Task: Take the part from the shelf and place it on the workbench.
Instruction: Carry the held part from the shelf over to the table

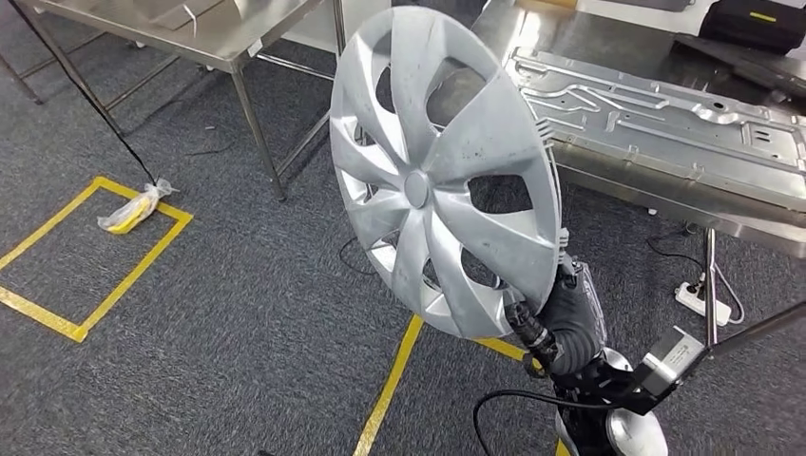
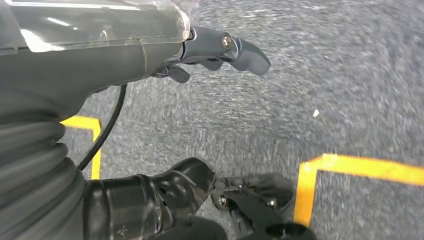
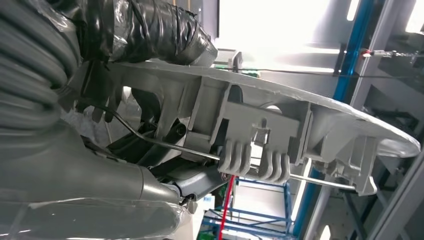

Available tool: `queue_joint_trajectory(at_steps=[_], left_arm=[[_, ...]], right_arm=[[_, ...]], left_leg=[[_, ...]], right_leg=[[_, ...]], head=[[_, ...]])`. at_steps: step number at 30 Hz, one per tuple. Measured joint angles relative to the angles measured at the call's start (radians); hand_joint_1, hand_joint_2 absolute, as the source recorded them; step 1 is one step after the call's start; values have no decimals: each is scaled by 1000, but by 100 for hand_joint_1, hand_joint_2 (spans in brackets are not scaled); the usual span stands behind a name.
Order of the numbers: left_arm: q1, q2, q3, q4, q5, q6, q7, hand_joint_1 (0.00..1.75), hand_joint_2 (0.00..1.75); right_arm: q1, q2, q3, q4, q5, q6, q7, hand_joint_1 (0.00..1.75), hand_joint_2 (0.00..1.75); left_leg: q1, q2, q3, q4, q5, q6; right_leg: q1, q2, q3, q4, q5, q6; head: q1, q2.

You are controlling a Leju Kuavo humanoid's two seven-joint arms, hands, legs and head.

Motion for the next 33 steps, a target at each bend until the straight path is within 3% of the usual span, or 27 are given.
queue_joint_trajectory(at_steps=[2, 4, 6, 7, 8, 10, 12, 13, 15, 17, 19, 21, 22, 23, 24, 26, 27, 30, 33], left_arm=[[-1, 0, 3, 0, 2, -11, 1, 0, 175], [0, -1, 7, 0, 4, -21, 3, 0, 175], [2, -1, 12, 0, 9, -29, 6, 0, 175], [2, -1, 14, 0, 11, -32, 7, 0, 175], [1, -1, 16, 0, 13, -34, 8, 0, 175], [-1, -1, 17, 0, 13, -37, 8, 0, 175], [-2, -2, 18, 0, 13, -39, 9, 0, 175], [-2, -2, 18, 0, 13, -39, 9, 0, 175], [-4, -2, 19, 0, 13, -39, 10, 0, 175], [-7, -2, 19, 0, 13, -39, 10, 0, 175], [-7, -2, 21, 0, 13, -39, 11, 0, 175], [-3, -2, 22, 0, 12, -39, 12, 0, 175], [-1, -2, 22, 0, 11, -39, 12, 0, 175], [1, -2, 22, 0, 10, -39, 13, 0, 175], [2, -2, 22, 0, 9, -39, 14, 0, 175], [2, -2, 22, 0, 6, -39, 15, 0, 175], [0, -2, 22, 0, 4, -39, 15, 0, 175], [-6, 0, 23, 0, 1, -39, 15, 0, 175], [-6, 0, 23, 0, 1, -39, 14, 0, 175]], right_arm=[[-1, -1, 0, -1, 0, 1, 0, 175, 175], [-4, -2, 0, -2, 0, 1, 0, 175, 175], [-4, -2, 0, -2, 0, 1, 0, 175, 175], [-4, -2, 0, -2, 0, 1, 0, 175, 175], [-3, -2, 0, -2, 0, 2, 0, 175, 175], [-4, -3, 0, -2, 0, 2, 0, 175, 175], [-7, -3, -1, -2, 0, 2, 0, 175, 175], [-8, -3, -1, -2, 0, 2, 0, 175, 175], [-9, -3, -1, -3, 0, 2, 0, 175, 175], [-9, -3, -1, -4, 0, 4, 0, 175, 175], [-13, -2, -1, -5, 0, 6, 1, 175, 175], [-15, -2, -1, -5, 0, 8, 1, 175, 175], [-15, -2, -1, -5, 0, 9, 1, 175, 175], [-14, -2, -1, -5, 0, 9, 2, 175, 175], [-14, -2, -1, -5, 0, 9, 1, 175, 175], [-14, -2, -1, -5, 2, 7, 0, 175, 175], [-15, -2, -1, -5, 4, 4, -2, 175, 175], [-13, -2, -1, -6, 10, 0, -5, 175, 175], [-15, -2, -1, -7, 14, 0, -5, 175, 175]], left_leg=[[3, 24, 5, -9, 5, 13], [1, 48, 6, -12, 4, 20], [-2, 74, 7, -11, 1, 22], [-3, 86, 9, -11, -2, 22], [-3, 97, 12, -11, -4, 21], [-5, 116, 22, -13, -11, 18], [-8, 132, 31, -16, -18, 10], [-9, 141, 34, -19, -20, 5], [-9, 156, 41, -26, -25, -5], [-8, 128, 40, -6, -43, -12], [-5, 74, -6, 92, -90, -16], [-4, 56, -85, 226, -134, -18], [-4, 55, -113, 262, -131, -19], [-4, 54, -123, 259, -107, -20], [-4, 53, -116, 218, -63, -19], [-4, 45, -74, 87, 21, -16], [-5, 40, -57, 41, 39, -12], [-10, 35, -40, 3, 35, 5], [-7, 41, -23, -11, 34, 21]], right_leg=[[2, -38, -20, 39, -24, 10], [3, -96, -75, 153, -82, 18], [1, -116, -131, 261, -117, 22], [0, -119, -136, 269, -108, 21], [-1, -123, -122, 240, -83, 19], [5, -150, -50, 102, -21, 8], [17, -185, 0, 4, 5, -6], [23, -192, 4, -7, 1, -11], [23, -172, 7, -15, 3, -19], [16, -150, 19, -30, 6, -27], [12, -130, 30, -39, 6, -35], [13, -106, 37, -39, 1, -41], [13, -92, 41, -38, -2, -42], [13, -79, 46, -36, -7, -42], [12, -67, 52, -34, -13, -40], [13, -50, 61, -22, -30, -33], [13, -44, 62, -16, -38, -28], [12, -37, 60, -7, -43, -10], [10, -76, 35, 49, -69, 5]], head=[[3, 0], [6, 0], [6, 0], [6, 0], [6, 0], [6, 0], [6, 0], [6, 0], [6, 0], [4, 0], [3, 0], [3, 0], [3, 0], [3, 0], [3, 0], [3, 0], [3, 0], [3, 0], [4, 0]])
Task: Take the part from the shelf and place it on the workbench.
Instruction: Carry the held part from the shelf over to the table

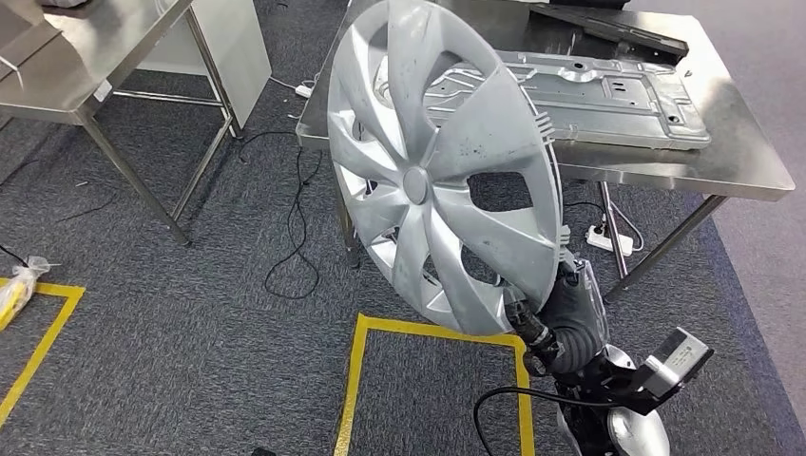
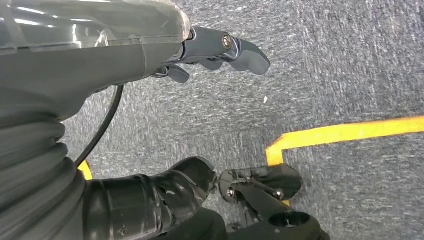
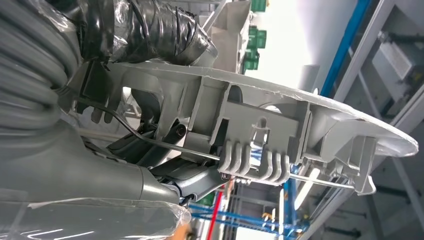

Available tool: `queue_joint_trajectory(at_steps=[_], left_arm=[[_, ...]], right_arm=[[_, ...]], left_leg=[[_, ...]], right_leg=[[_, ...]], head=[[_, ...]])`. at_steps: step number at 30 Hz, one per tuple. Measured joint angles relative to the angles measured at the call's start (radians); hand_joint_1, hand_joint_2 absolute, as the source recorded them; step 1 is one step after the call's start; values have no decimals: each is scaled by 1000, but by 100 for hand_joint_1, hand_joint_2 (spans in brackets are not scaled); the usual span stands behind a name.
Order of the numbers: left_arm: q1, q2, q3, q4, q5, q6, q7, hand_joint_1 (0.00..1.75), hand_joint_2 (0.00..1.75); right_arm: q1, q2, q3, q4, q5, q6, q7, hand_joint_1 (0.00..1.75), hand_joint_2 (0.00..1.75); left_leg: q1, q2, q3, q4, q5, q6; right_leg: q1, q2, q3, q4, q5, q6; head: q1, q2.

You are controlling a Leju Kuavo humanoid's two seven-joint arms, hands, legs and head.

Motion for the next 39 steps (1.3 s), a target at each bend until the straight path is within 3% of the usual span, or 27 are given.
queue_joint_trajectory(at_steps=[3, 4, 5, 7, 9, 12, 14, 16, 19, 20, 21, 23, 25, 27, 30, 32, 34, 35, 36, 38, 39], left_arm=[[3, 0, 0, 0, 0, -1, 0, 0, 175], [5, 0, 0, 0, 0, -1, 0, 0, 175], [6, 0, 0, 0, 0, -1, 0, 0, 175], [7, 0, 0, 0, 0, -1, 0, 0, 175], [7, -1, 0, 0, 0, -1, -2, 0, 175], [5, -7, 0, 0, -4, 0, -14, 0, 175], [2, -17, 0, 0, -8, 3, -18, 0, 175], [-1, -25, 0, 0, -10, 4, -18, 0, 175], [0, -32, 0, 0, -13, 4, -18, 0, 175], [1, -34, 0, 0, -13, 4, -18, 0, 175], [1, -34, 0, 0, -13, 4, -18, 0, 175], [2, -35, 0, 0, -13, 3, -18, 0, 175], [4, -34, 0, -2, -12, 1, -18, 0, 175], [5, -34, 1, -6, -10, 0, -19, 0, 175], [8, -37, 1, -11, -4, -3, -22, 0, 175], [8, -40, 5, -13, 1, -5, -25, 0, 175], [9, -41, 12, -15, 3, -6, -27, 0, 175], [10, -42, 16, -16, 5, -6, -28, 0, 175], [11, -42, 18, -17, 6, -6, -29, 0, 175], [13, -42, 20, -17, 9, -7, -30, 0, 175], [13, -43, 22, -18, 10, -7, -30, 0, 175]], right_arm=[[-3, 0, 0, 0, 1, 0, -1, 175, 175], [-1, 0, 0, 0, 1, 0, -1, 175, 175], [0, 0, 0, 0, 2, 0, -1, 175, 175], [1, 0, 0, 0, 3, 0, -1, 175, 175], [-1, 0, 0, 0, 3, -1, -2, 175, 175], [-1, 0, 0, -3, 15, -3, 0, 175, 175], [2, 0, 0, -8, 24, -5, 5, 175, 175], [2, 1, -1, -13, 26, -7, 7, 175, 175], [2, 3, -1, -15, 27, -7, 8, 175, 175], [4, 3, -1, -15, 27, -6, 8, 175, 175], [6, 3, -1, -15, 27, -6, 9, 175, 175], [7, 3, -1, -16, 27, -5, 9, 175, 175], [7, 4, -1, -16, 27, -5, 9, 175, 175], [7, 6, -2, -17, 27, -3, 10, 175, 175], [10, 8, -2, -21, 30, 0, 15, 175, 175], [9, 9, -2, -24, 33, 0, 17, 175, 175], [11, 9, -2, -25, 37, 0, 20, 175, 175], [14, 9, -2, -25, 38, 0, 21, 175, 175], [16, 10, -2, -25, 40, 0, 23, 175, 175], [17, 10, -2, -25, 41, -1, 24, 175, 175], [16, 10, -2, -25, 41, -1, 24, 175, 175]], left_leg=[[0, 7, 13, -2, -12, 6], [0, 9, 19, -2, -18, 6], [0, 10, 26, -2, -24, 4], [0, 13, 48, -2, -39, -1], [0, 15, 64, -4, -53, -9], [-1, 20, 78, -6, -61, -27], [-1, 21, 82, 13, -72, -35], [0, 18, 42, 96, -104, -37], [0, 17, -68, 259, -166, -39], [0, 17, -88, 269, -163, -39], [0, 17, -91, 244, -138, -37], [-3, 15, -66, 128, -43, -27], [-9, 11, -43, 40, 3, -18], [-15, 8, -37, 21, 5, -11], [-9, 9, -19, 2, 20, 1], [-5, 10, -6, -6, 14, 7], [-5, 10, 6, -7, 2, 9], [-4, 10, 15, -7, -6, 8], [-4, 9, 26, -7, -13, 7], [-1, 8, 51, -7, -32, 0], [-2, 7, 60, -6, -41, -5]], right_leg=[[-8, -36, -105, 171, -64, 15], [-11, -39, -133, 206, -67, 18], [-13, -41, -145, 207, -52, 20], [-14, -46, -116, 105, 31, 18], [-7, -57, -75, -8, 80, 6], [5, -60, -57, -49, 78, -19], [1, -54, -39, -57, 80, -34], [0, -51, -20, -63, 74, -45], [6, -43, -2, -63, 57, -56], [8, -39, 6, -63, 50, -57], [10, -36, 17, -63, 42, -56], [13, -31, 39, -62, 25, -54], [13, -28, 49, -59, 12, -47], [11, -26, 48, -58, 4, -36], [8, -30, 43, -40, -16, -21], [2, -36, -8, 56, -54, -10], [-7, -39, -97, 189, -89, 1], [-12, -40, -128, 222, -82, 5], [-15, -42, -138, 214, -54, 8], [-20, -46, -106, 96, 45, 11], [-19, -48, -83, 35, 80, 10]], head=[[1, 0], [1, 0], [1, 0], [1, 0], [2, 0], [1, 0], [0, 0], [-2, 0], [-3, 0], [-3, 0], [-3, 0], [-2, 0], [-1, 0], [-3, 0], [-3, 0], [-1, 0], [-1, 0], [-1, 0], [-1, 0], [-1, 0], [0, 0]])
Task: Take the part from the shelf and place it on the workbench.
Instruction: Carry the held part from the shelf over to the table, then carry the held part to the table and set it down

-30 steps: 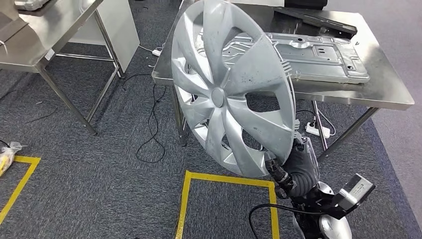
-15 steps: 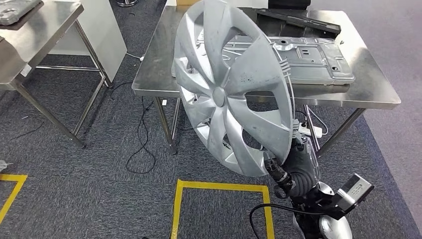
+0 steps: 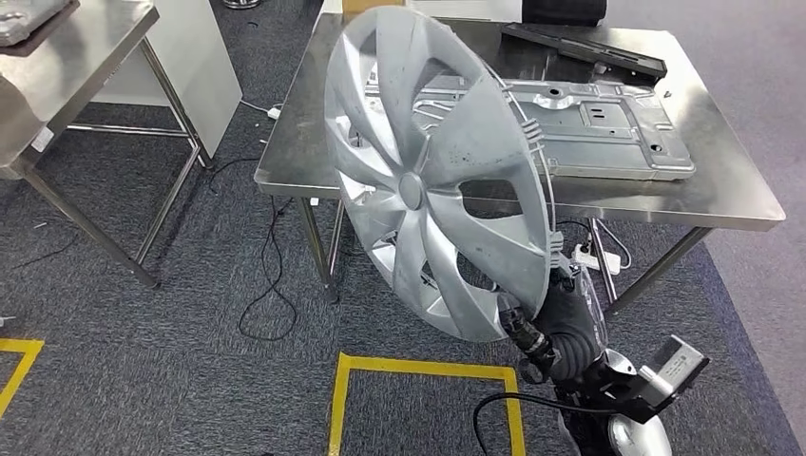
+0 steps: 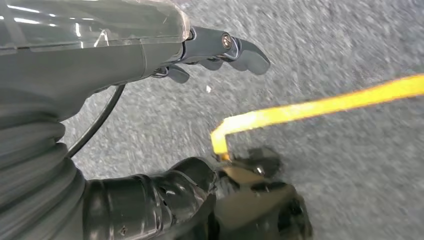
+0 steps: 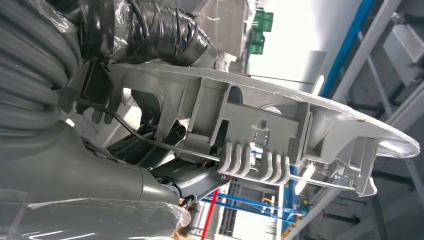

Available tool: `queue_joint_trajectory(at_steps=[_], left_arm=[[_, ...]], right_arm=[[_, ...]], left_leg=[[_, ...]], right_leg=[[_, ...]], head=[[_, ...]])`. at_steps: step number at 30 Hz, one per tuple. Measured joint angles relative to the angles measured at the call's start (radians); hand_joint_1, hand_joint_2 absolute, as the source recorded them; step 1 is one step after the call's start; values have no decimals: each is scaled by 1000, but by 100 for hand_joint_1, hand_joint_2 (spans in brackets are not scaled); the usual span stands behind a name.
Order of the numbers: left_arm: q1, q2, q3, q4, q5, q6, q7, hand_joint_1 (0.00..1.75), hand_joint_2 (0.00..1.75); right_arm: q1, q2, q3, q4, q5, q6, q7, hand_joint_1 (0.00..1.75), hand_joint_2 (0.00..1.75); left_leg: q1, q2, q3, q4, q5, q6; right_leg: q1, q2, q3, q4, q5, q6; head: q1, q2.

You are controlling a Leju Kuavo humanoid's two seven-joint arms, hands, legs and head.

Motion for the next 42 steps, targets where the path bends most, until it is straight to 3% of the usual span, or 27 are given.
queue_joint_trajectory(at_steps=[1, 2, 5, 7, 10, 11, 12, 13, 15, 17, 20, 22, 25, 26, 27, 28, 30, 31, 33, 36, 38, 40, 41, 42], left_arm=[[0, 0, 1, 0, 0, 0, 0, 0, 175], [-1, -1, 2, -1, 1, 0, -1, 0, 175], [-1, -2, 4, -3, 1, -1, -1, 0, 175], [-2, -2, 6, -6, 1, -1, -2, 0, 175], [0, -3, 10, -7, 1, -3, -3, 0, 175], [1, -3, 11, -7, 0, -3, -3, 0, 175], [2, -3, 12, -7, 0, -4, -3, 0, 175], [2, -3, 12, -7, -1, -5, -3, 0, 175], [3, -3, 15, -8, -4, -5, -3, 0, 175], [4, -3, 18, -9, -7, -5, -2, 0, 175], [5, -3, 20, -11, -9, -5, -1, 0, 175], [8, -4, 20, -13, -10, -5, -2, 0, 175], [7, -5, 21, -15, -11, -6, -3, 0, 175], [7, -5, 21, -15, -11, -6, -3, 0, 175], [7, -5, 21, -15, -11, -6, -3, 0, 175], [7, -5, 21, -15, -11, -6, -3, 0, 175], [8, -6, 21, -15, -11, -6, -2, 0, 175], [8, -6, 21, -15, -11, -6, -2, 0, 175], [6, -7, 21, -15, -11, -6, -2, 0, 175], [3, -7, 21, -15, -11, -6, -2, 0, 175], [2, -7, 21, -16, -11, -6, -3, 0, 175], [4, -7, 21, -16, -11, -6, -3, 0, 175], [5, -7, 21, -16, -11, -6, -3, 0, 175], [6, -7, 21, -16, -11, -6, -3, 0, 175]], right_arm=[[-1, 0, 0, -1, 0, 0, 0, 175, 175], [-2, 1, 0, -2, 0, 0, 0, 175, 175], [-1, 5, 0, -4, 1, 0, 0, 175, 175], [-1, 8, 0, -5, 2, 0, 0, 175, 175], [-2, 12, 0, -6, 2, 0, -1, 175, 175], [-1, 13, 0, -6, 2, 1, -1, 175, 175], [0, 14, 0, -6, 2, 2, -1, 175, 175], [1, 15, 0, -6, 2, 2, -1, 175, 175], [1, 15, 0, -6, 3, 2, -1, 175, 175], [-1, 15, 0, -6, 3, 2, -1, 175, 175], [-2, 15, 0, -7, 3, 2, -1, 175, 175], [-3, 15, 0, -8, 3, 5, -1, 175, 175], [-3, 15, 0, -8, 3, 10, -2, 175, 175], [-1, 15, 0, -8, 3, 12, -2, 175, 175], [0, 15, 0, -8, 3, 13, -1, 175, 175], [1, 15, 0, -8, 3, 14, -1, 175, 175], [0, 15, 0, -8, 3, 14, -1, 175, 175], [0, 15, 0, -8, 3, 14, -1, 175, 175], [-1, 15, 0, -8, 3, 14, -1, 175, 175], [0, 15, 0, -9, 3, 15, -1, 175, 175], [-1, 15, 0, -9, 3, 15, -1, 175, 175], [-2, 15, 0, -9, 3, 15, -1, 175, 175], [-1, 15, 0, -9, 3, 15, -1, 175, 175], [0, 15, 0, -9, 3, 16, -1, 175, 175]], left_leg=[[0, 0, 6, -1, -7, -6], [-1, 0, 9, -2, -12, -13], [1, 4, 16, -9, -21, -30], [2, 5, 0, 37, -47, -37], [2, 3, -115, 234, -116, -37], [2, 3, -150, 280, -119, -37], [2, 3, -168, 291, -101, -36], [2, 3, -166, 259, -60, -33], [-1, 3, -125, 135, 32, -22], [-6, 2, -87, 42, 63, -13], [-8, 1, -73, 11, 54, -4], [-3, 1, -61, -4, 55, 5], [-1, 3, -44, -12, 46, 12], [-1, 3, -38, -11, 41, 12], [0, 2, -31, -11, 35, 10], [1, 1, -22, -10, 28, 8], [5, 0, -4, -8, 11, -1], [4, -1, 2, -6, 3, -8], [3, -1, 7, -8, -8, -22], [5, 1, 13, -4, -21, -38], [8, 2, -16, 65, -54, -43], [8, 2, -96, 203, -101, -43], [8, 2, -137, 263, -112, -42], [7, 2, -165, 292, -104, -40]], right_leg=[[3, -1, 20, -48, 17, -4], [7, -2, 30, -70, 17, -9], [11, 2, 42, -85, 3, -26], [8, 3, 57, -95, -3, -39], [16, 2, 76, -98, -16, -57], [19, 3, 82, -97, -22, -60], [22, 4, 89, -97, -28, -61], [25, 5, 99, -97, -35, -61], [28, 7, 117, -96, -49, -58], [30, 9, 123, -93, -61, -50], [27, 7, 123, -95, -69, -35], [25, 5, 110, -62, -90, -25], [14, 4, 12, 110, -153, -9], [9, 4, -21, 158, -158, -4], [4, 4, -40, 173, -144, 0], [-1, 3, -40, 148, -109, 4], [-9, 0, 2, 28, -24, 9], [-7, -2, 26, -29, -1, 8], [-2, -1, 48, -75, 0, -1], [0, 4, 57, -84, -11, -23], [1, 4, 71, -90, -17, -40], [8, 3, 83, -91, -29, -52], [12, 3, 90, -91, -36, -55], [15, 4, 99, -91, -44, -57]], head=[[0, 0], [0, 0], [-2, 0], [-1, 0], [-2, 0], [-2, 0], [-2, 0], [-2, 0], [-1, 0], [-1, 0], [-1, 0], [0, 0], [1, 0], [1, 0], [1, 0], [1, 0], [1, 0], [2, 0], [2, 0], [0, 0], [-1, 0], [-1, 0], [-1, 0], [-1, 0]])
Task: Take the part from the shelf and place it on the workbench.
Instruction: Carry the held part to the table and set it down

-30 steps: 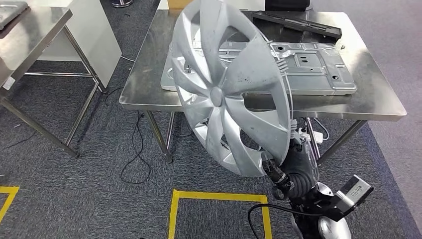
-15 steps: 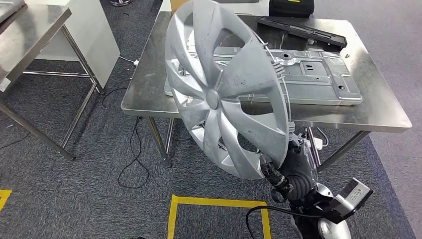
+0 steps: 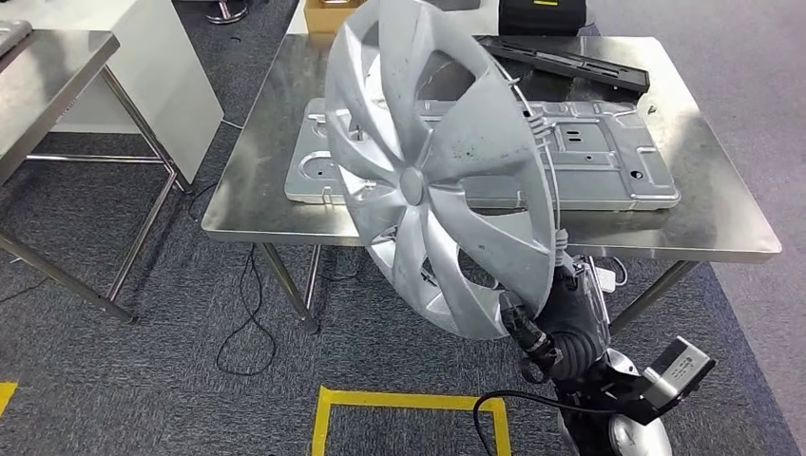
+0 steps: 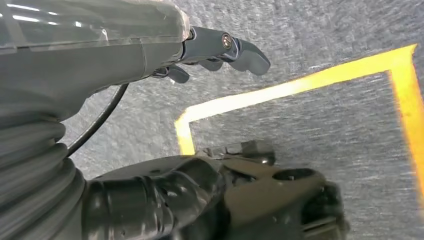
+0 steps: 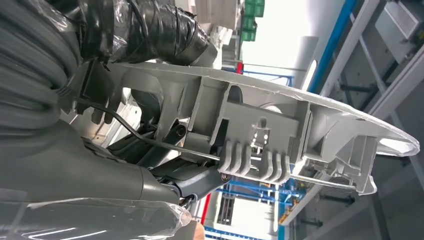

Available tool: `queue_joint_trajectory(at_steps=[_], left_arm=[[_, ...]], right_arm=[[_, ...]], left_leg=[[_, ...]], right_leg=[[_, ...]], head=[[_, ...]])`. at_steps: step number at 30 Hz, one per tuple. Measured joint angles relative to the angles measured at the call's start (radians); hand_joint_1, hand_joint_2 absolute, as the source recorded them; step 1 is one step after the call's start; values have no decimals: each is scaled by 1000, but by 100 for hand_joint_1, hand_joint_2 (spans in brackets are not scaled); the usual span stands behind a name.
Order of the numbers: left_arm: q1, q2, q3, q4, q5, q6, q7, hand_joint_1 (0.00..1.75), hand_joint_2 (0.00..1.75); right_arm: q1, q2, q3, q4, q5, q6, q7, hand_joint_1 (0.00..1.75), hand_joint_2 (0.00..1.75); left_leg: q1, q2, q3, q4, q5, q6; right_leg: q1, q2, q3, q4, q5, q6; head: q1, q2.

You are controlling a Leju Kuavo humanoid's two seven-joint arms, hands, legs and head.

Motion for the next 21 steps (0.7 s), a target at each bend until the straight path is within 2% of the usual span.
queue_joint_trajectory(at_steps=[1, 2, 3, 4, 5, 6, 9, 10, 11, 14, 15, 16, 17, 19, 20, 21], left_arm=[[0, 0, 0, 0, 0, 0, 0, 0, 175], [0, 0, 0, 0, 0, 0, 0, 0, 175], [1, 0, 0, 0, 0, 0, 0, 0, 175], [2, 1, 0, 0, 0, 0, 1, 0, 175], [2, 1, 0, 0, 0, 0, 1, 0, 175], [3, 1, 0, 0, 0, 0, 1, 0, 175], [7, 1, 1, 0, 0, 0, 1, 0, 175], [8, 1, 1, 0, 0, 0, 1, 0, 175], [8, 1, 1, 0, 0, 0, 1, 0, 175], [6, 0, 1, 0, 0, 0, 0, 0, 175], [6, 0, 1, 0, 0, 0, 0, 0, 175], [7, 0, 1, 0, 0, 0, 0, 0, 175], [7, -1, 1, 0, 0, -1, 1, 0, 175], [8, -1, 1, 0, 0, -3, 1, 0, 175], [7, -2, 1, 0, 0, -4, 1, 0, 175], [6, -2, 1, -1, 0, -4, 1, 0, 175]], right_arm=[[1, 0, 0, 0, 0, 0, 0, 175, 175], [1, 0, 0, 0, 0, 1, 0, 175, 175], [1, 0, 0, 0, 0, 1, 0, 175, 175], [0, 0, 0, 0, 0, 0, 0, 175, 175], [0, 0, 0, 0, 0, 0, 0, 175, 175], [0, 0, 0, 0, 0, -1, 0, 175, 175], [1, 1, 0, 0, 0, -2, 0, 175, 175], [0, 1, 0, 0, 0, -2, 0, 175, 175], [-1, 1, 0, 0, 0, -2, 0, 175, 175], [-1, 1, 0, 0, 0, -1, 0, 175, 175], [1, 1, 0, 0, 0, -1, 0, 175, 175], [2, 0, 0, 0, 0, -1, 0, 175, 175], [3, 0, 0, 0, 0, -1, 0, 175, 175], [4, 0, 0, 1, 0, -1, 0, 175, 175], [4, 0, 0, 2, 0, -1, 0, 175, 175], [4, 0, 0, 2, 0, -1, 0, 175, 175]], left_leg=[[-1, 0, -9, -9, 29, 4], [-3, 0, 0, -56, 73, 9], [-7, -1, 20, -122, 120, 17], [-11, -1, 43, -184, 151, 24], [-16, 0, 63, -230, 166, 30], [-20, 0, 76, -258, 165, 35], [-21, -3, 99, -289, 152, 47], [-18, -3, 110, -296, 150, 51], [-16, -3, 123, -301, 148, 56], [-14, -3, 150, -306, 128, 58], [-12, -4, 161, -306, 118, 56], [-10, -5, 175, -306, 108, 53], [-8, -6, 191, -306, 96, 49], [-4, -7, 221, -305, 69, 38], [-3, -7, 230, -305, 59, 31], [-4, -7, 233, -309, 51, 24]], right_leg=[[3, 1, 11, 0, -8, -1], [6, 3, 24, 0, -17, -1], [7, 3, 35, 0, -27, 0], [10, 4, 45, 0, -37, 3], [10, 5, 50, -1, -45, 7], [10, 5, 56, -1, -49, 12], [7, 3, 67, 8, -47, 27], [6, 2, 57, 28, -50, 30], [4, 1, 34, 67, -59, 34], [-6, 0, -91, 232, -114, 50], [-10, -1, -124, 259, -126, 55], [-13, -1, -142, 254, -122, 60], [-17, -2, -144, 218, -96, 63], [-22, -8, -125, 100, 8, 68], [-20, -11, -117, 55, 51, 64], [-18, -13, -114, 30, 80, 56]], head=[[0, 0], [0, 0], [0, 0], [1, 0], [0, 0], [1, 0], [2, 0], [2, 0], [2, 0], [2, 0], [2, 0], [2, 0], [2, 0], [2, 0], [2, 0], [2, 0]])
